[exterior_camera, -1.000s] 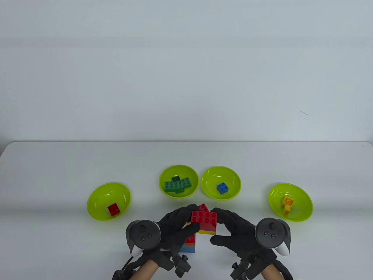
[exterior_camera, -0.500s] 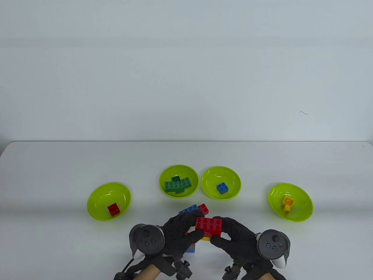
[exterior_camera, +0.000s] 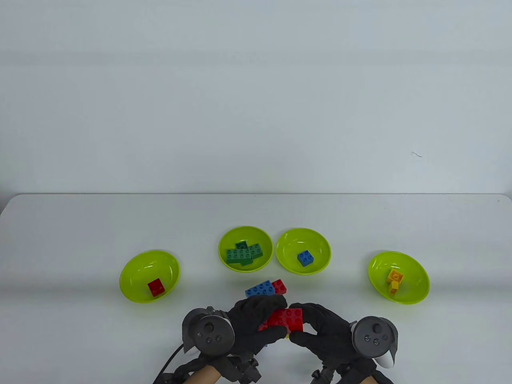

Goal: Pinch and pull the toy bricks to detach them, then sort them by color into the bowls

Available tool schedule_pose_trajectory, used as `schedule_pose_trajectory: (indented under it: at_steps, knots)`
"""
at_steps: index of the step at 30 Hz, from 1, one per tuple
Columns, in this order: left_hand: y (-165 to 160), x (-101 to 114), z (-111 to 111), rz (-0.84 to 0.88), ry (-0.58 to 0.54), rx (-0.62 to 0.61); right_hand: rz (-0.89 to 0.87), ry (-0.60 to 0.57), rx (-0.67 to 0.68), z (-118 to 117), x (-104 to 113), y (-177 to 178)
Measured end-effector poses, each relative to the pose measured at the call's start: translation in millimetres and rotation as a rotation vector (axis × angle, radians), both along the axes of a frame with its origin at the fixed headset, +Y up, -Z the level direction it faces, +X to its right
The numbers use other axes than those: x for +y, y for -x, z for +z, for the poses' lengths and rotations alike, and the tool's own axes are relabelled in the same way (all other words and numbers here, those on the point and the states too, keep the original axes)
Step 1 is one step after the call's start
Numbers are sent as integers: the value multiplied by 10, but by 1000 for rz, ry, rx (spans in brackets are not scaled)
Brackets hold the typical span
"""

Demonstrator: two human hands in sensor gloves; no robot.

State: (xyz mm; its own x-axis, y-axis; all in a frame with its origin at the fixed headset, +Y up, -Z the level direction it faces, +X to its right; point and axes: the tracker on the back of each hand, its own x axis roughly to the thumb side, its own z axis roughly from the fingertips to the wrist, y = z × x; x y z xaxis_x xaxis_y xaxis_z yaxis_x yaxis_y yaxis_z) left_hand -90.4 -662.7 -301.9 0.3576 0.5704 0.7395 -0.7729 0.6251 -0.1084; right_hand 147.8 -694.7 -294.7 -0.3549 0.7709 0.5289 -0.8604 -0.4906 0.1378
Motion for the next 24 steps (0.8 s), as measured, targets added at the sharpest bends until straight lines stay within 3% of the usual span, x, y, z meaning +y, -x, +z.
schedule_pose_trajectory:
  at_steps: [6, 14, 16, 20, 21, 24]
  knots:
    - [-31, 86, 68, -130, -200, 56, -22, 30, 2, 7, -7, 25]
    - [5, 43, -38, -49, 24, -2, 26, -28, -37, 32, -1, 47]
    - [-9, 49, -12, -67, -18, 14, 31, -26, -45, 29, -7, 51]
    - [-62, 120, 96, -188, -228, 89, 11, -19, -54, 28, 11, 54]
    - [-65, 133, 97, -192, -237, 93, 12, -32, -59, 37, 24, 56]
    - [-41, 134, 50, -125, -102, 52, 25, -57, -68, 57, 36, 59]
